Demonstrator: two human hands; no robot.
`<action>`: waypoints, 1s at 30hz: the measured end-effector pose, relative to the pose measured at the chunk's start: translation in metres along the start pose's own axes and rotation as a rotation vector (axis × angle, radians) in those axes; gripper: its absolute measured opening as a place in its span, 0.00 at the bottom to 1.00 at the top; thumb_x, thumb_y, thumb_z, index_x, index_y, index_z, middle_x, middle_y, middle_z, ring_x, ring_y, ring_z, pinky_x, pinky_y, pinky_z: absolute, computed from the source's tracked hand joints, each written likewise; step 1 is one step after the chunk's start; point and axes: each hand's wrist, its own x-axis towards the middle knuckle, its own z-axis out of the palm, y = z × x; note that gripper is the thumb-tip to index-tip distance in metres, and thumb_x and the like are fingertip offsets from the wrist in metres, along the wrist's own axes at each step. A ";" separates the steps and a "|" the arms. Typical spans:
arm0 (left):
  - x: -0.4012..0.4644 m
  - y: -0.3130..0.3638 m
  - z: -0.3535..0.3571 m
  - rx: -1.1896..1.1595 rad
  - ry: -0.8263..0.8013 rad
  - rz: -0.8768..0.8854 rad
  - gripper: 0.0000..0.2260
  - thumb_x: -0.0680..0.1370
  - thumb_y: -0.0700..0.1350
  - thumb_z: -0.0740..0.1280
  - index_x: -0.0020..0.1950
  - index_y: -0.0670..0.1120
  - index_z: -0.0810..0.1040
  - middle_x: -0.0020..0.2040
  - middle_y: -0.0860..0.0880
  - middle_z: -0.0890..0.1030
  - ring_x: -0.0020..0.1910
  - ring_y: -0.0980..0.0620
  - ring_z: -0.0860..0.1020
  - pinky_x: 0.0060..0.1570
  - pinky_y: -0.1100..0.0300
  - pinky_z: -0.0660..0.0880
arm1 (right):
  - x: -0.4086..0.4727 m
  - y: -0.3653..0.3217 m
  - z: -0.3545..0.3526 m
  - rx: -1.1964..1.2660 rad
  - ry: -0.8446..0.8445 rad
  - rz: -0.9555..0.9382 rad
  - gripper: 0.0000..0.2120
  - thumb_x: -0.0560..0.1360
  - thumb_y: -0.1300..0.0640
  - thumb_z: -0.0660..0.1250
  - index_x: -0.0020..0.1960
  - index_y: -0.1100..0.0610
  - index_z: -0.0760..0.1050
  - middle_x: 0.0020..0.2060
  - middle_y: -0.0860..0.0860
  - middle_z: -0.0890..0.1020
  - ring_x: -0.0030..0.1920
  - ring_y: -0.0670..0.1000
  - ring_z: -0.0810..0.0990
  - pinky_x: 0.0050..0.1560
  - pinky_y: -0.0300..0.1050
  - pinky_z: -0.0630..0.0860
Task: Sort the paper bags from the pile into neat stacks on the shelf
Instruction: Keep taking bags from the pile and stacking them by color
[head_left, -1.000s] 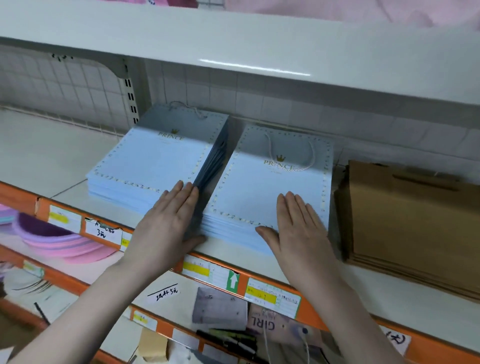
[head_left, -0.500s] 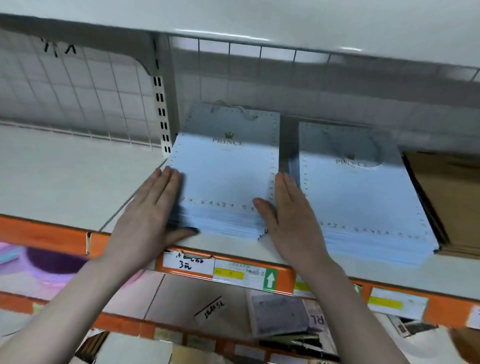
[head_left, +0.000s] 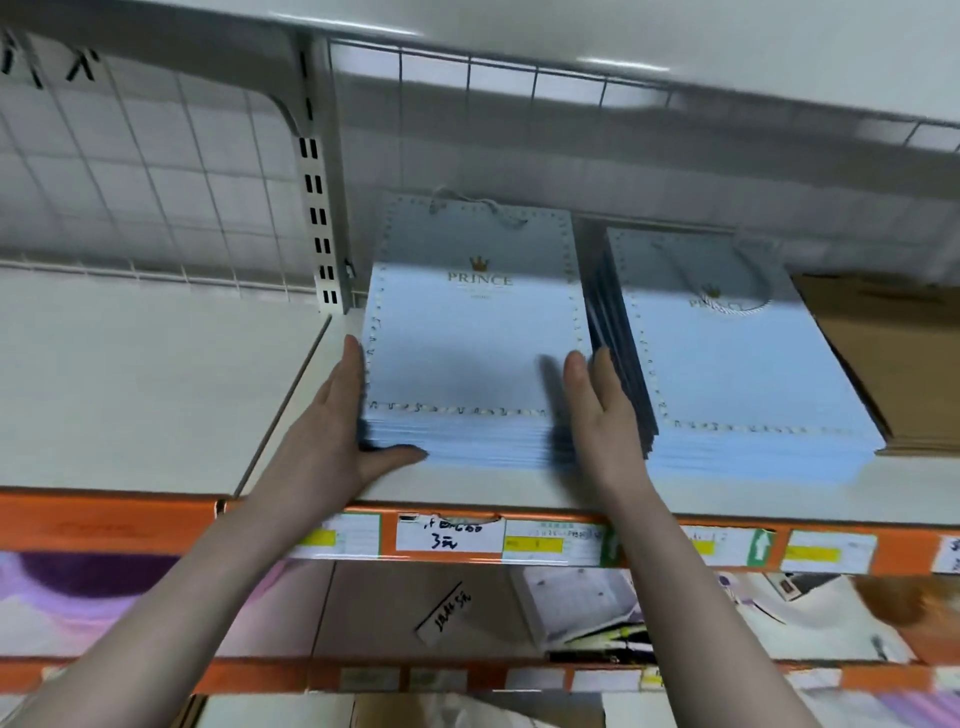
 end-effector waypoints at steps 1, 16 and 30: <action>0.000 0.000 0.000 -0.010 -0.001 0.000 0.50 0.66 0.56 0.75 0.78 0.48 0.47 0.74 0.48 0.63 0.68 0.47 0.67 0.63 0.51 0.70 | 0.000 0.000 0.001 0.020 0.012 0.015 0.30 0.80 0.44 0.53 0.77 0.56 0.52 0.75 0.49 0.59 0.73 0.45 0.58 0.65 0.34 0.53; 0.006 -0.011 -0.005 -0.087 -0.121 0.009 0.43 0.72 0.55 0.68 0.78 0.48 0.44 0.73 0.48 0.65 0.68 0.48 0.67 0.61 0.55 0.68 | 0.001 -0.001 0.002 0.196 0.025 0.096 0.27 0.80 0.41 0.47 0.76 0.52 0.56 0.74 0.45 0.60 0.73 0.43 0.57 0.64 0.32 0.52; 0.003 -0.005 -0.008 -0.389 -0.129 -0.102 0.46 0.64 0.60 0.76 0.75 0.58 0.54 0.63 0.62 0.74 0.58 0.61 0.76 0.59 0.55 0.74 | -0.016 0.008 -0.005 0.351 -0.030 0.236 0.29 0.79 0.37 0.45 0.75 0.49 0.57 0.73 0.40 0.60 0.73 0.41 0.56 0.75 0.45 0.49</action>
